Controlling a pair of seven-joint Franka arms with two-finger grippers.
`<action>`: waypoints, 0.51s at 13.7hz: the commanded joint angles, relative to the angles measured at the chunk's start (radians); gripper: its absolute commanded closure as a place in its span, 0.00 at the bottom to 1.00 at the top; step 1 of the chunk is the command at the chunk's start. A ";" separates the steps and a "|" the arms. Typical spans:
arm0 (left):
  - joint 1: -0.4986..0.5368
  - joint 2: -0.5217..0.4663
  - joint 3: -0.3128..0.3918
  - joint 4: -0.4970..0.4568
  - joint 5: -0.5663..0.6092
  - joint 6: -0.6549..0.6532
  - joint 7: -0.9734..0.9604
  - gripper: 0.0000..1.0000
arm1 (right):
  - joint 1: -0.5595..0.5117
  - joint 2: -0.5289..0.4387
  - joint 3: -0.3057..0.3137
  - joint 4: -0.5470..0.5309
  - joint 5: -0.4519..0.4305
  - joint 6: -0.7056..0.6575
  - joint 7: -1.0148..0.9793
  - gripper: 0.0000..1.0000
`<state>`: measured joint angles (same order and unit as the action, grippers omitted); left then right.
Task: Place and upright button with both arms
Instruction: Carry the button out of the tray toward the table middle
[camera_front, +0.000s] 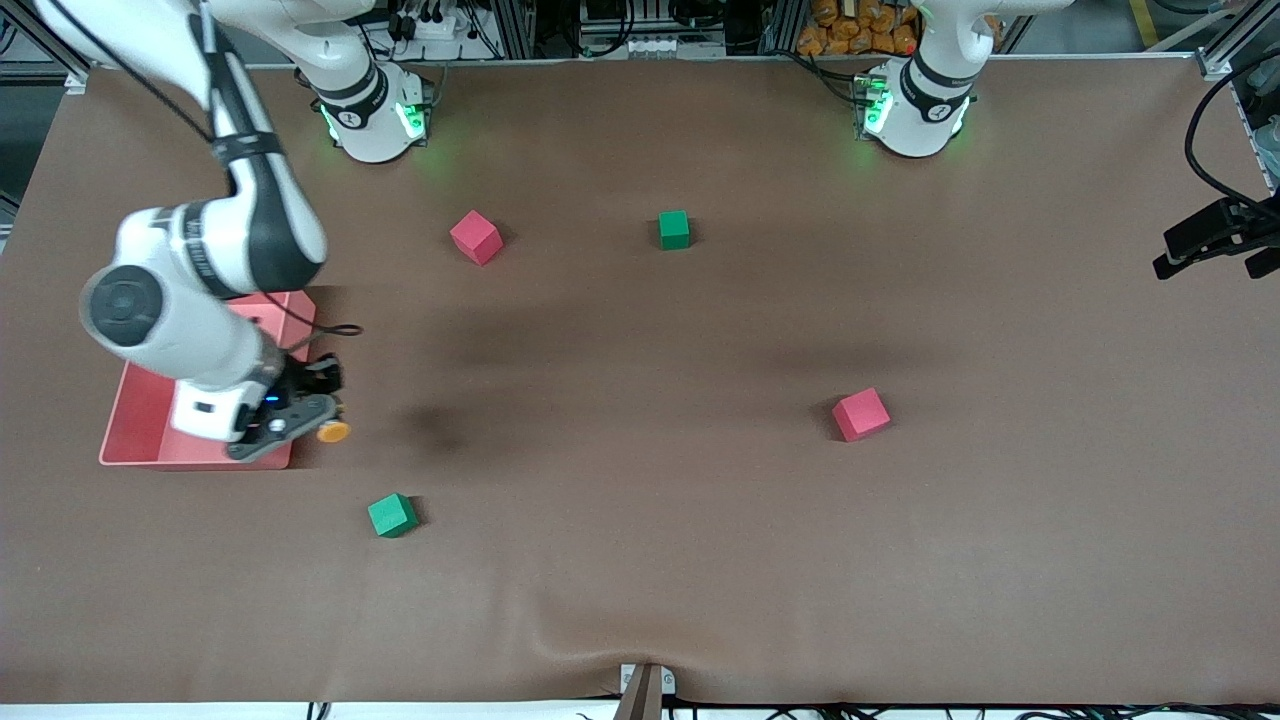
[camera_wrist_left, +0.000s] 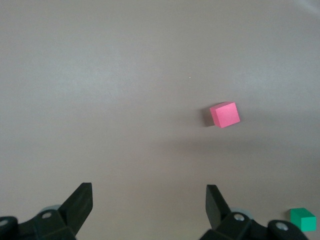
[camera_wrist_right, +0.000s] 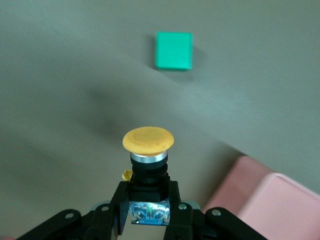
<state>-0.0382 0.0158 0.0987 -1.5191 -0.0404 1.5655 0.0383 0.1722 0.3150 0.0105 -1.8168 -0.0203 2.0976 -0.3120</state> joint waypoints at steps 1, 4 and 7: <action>0.004 0.009 0.001 0.016 -0.019 -0.016 0.028 0.00 | 0.081 0.079 -0.012 0.099 0.104 -0.036 0.105 1.00; 0.003 0.013 -0.002 0.014 -0.019 -0.016 0.028 0.00 | 0.188 0.134 -0.015 0.157 0.302 -0.045 0.155 1.00; 0.003 0.010 0.001 0.019 -0.019 -0.016 0.026 0.00 | 0.291 0.251 -0.017 0.292 0.284 -0.045 0.283 1.00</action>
<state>-0.0388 0.0232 0.0978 -1.5198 -0.0404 1.5655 0.0388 0.4008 0.4645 0.0103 -1.6570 0.2442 2.0828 -0.0915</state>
